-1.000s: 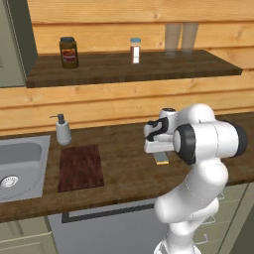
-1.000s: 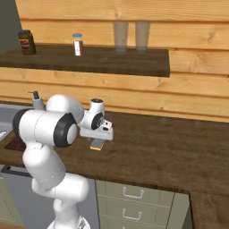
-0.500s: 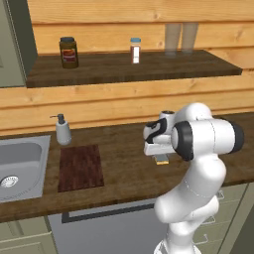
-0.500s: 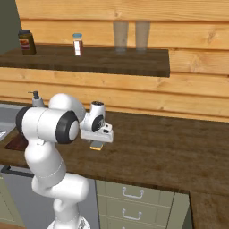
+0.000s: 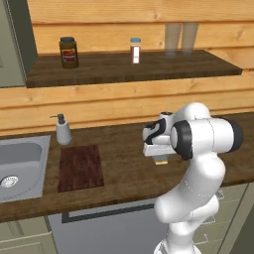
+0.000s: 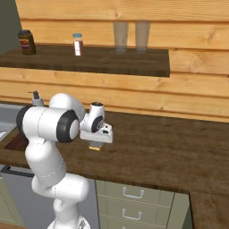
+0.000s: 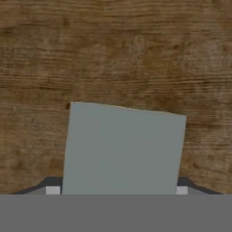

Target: Pick up the sponge from the counter and clean the cutting board by briefly scrubbing or pressing down on the cutting board. Once finished, release the sponge.

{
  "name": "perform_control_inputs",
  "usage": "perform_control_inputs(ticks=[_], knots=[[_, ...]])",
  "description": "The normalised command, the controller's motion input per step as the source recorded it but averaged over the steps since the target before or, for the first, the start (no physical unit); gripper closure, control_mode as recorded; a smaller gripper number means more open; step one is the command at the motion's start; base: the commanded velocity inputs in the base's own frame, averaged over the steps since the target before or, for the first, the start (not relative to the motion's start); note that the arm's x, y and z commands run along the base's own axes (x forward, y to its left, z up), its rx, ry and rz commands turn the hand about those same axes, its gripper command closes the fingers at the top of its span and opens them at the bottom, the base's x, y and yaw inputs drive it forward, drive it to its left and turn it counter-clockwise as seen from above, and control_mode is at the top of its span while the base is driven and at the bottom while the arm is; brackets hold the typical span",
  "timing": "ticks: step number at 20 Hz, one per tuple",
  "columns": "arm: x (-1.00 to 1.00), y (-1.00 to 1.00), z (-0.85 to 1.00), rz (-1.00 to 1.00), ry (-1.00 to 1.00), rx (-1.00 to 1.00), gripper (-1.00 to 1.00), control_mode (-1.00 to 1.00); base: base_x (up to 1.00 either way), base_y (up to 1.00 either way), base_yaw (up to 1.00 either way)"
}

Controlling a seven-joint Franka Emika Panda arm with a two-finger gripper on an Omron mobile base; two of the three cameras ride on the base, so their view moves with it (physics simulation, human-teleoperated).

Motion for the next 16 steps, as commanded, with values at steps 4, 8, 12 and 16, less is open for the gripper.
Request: perform_control_inputs(ticks=[4, 8, 12, 16], knots=[[0.0, 0.18, 0.06, 0.0, -0.01, 0.0, 1.0, -1.0, 0.0, 0.0, 0.0], [-0.09, 0.49, 0.29, 0.0, -0.01, 0.0, 1.0, -1.0, 0.0, 0.0, 0.0], [-0.05, 0.9, 0.36, 0.0, 0.0, 0.0, 1.0, -1.0, 0.0, 0.0, 0.0], [-0.01, 1.0, 0.38, 0.0, 0.0, 0.0, 1.0, -1.0, 0.0, 0.0, 0.0]])
